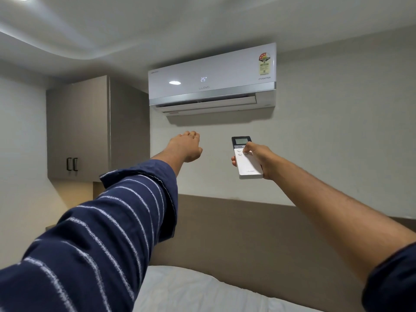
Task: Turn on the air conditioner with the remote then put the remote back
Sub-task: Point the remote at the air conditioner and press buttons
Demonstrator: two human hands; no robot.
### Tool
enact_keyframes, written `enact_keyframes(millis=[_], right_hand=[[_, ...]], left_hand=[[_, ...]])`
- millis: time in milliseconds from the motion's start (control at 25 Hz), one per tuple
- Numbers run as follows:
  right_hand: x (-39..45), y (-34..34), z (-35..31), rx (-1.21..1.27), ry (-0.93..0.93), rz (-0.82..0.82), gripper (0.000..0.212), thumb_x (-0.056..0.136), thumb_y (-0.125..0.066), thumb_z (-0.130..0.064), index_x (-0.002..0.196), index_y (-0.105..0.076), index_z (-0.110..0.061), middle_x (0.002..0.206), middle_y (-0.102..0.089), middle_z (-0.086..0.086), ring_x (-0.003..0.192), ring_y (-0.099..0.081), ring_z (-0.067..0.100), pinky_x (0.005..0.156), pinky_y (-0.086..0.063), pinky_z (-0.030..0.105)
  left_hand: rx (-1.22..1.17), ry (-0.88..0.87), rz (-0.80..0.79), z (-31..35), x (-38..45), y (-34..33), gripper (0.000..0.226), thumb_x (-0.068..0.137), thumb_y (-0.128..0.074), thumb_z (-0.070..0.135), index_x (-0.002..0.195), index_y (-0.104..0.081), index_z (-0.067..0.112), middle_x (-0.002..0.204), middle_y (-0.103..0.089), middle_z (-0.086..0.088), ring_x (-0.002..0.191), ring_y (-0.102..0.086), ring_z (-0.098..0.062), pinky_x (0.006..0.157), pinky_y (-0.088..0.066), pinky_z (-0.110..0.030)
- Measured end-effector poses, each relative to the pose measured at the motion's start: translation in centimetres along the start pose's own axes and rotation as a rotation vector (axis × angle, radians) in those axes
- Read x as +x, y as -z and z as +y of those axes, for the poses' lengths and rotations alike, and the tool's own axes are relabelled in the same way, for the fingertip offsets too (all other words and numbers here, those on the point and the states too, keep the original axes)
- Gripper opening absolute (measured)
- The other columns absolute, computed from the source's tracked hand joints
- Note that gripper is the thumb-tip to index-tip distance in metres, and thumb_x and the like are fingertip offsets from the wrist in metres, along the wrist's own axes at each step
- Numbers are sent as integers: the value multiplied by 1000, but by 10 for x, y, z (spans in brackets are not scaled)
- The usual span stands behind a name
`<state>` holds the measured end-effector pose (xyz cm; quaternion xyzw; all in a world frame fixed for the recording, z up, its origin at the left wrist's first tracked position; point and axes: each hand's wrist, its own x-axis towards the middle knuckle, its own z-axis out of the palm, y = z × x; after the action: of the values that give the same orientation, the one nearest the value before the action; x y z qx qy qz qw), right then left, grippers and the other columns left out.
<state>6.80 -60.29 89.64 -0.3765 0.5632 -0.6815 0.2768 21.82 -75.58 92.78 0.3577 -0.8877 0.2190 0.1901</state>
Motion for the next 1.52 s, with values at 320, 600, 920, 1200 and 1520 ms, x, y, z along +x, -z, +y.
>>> enact_keyframes(millis=[320, 600, 920, 1200, 1520], right_hand=[[-7, -11, 2, -27, 9, -21, 22, 82, -39, -8, 95, -56, -5, 77, -73, 14, 62, -73, 24, 57, -55, 26], [-6, -18, 2, -54, 1, -8, 18, 84, -38, -7, 95, -53, -4, 58, -73, 12, 52, -72, 22, 51, -56, 24], [-11, -26, 2, -39, 35, 29, 15, 81, -39, -6, 88, -52, -5, 75, -68, 18, 48, -69, 24, 50, -56, 24], [-16, -28, -2, -48, 45, 24, 14, 82, -40, -7, 88, -52, -5, 75, -68, 17, 47, -69, 23, 46, -55, 25], [-18, -27, -3, -73, 41, 33, 15, 80, -40, -8, 87, -53, -6, 64, -71, 14, 50, -69, 24, 50, -55, 25]], left_hand=[[-5, 4, -5, -8, -6, -4, 64, 101, -26, 32, 156, -7, 6, 165, -8, -10, 152, -12, -25, 123, -18, -40], [-7, 6, -12, -12, -11, -4, 64, 102, -26, 32, 156, -7, 6, 165, -8, -10, 152, -12, -25, 124, -16, -40], [-1, 12, -10, -17, -15, -5, 64, 101, -27, 31, 156, -7, 5, 165, -8, -11, 152, -12, -26, 124, -16, -40], [0, 6, 10, -15, -17, 1, 63, 101, -27, 31, 156, -8, 5, 165, -9, -10, 152, -13, -25, 124, -17, -39], [-5, 7, 8, -13, -18, 3, 63, 102, -26, 32, 156, -7, 5, 165, -8, -9, 153, -10, -24, 124, -15, -39]])
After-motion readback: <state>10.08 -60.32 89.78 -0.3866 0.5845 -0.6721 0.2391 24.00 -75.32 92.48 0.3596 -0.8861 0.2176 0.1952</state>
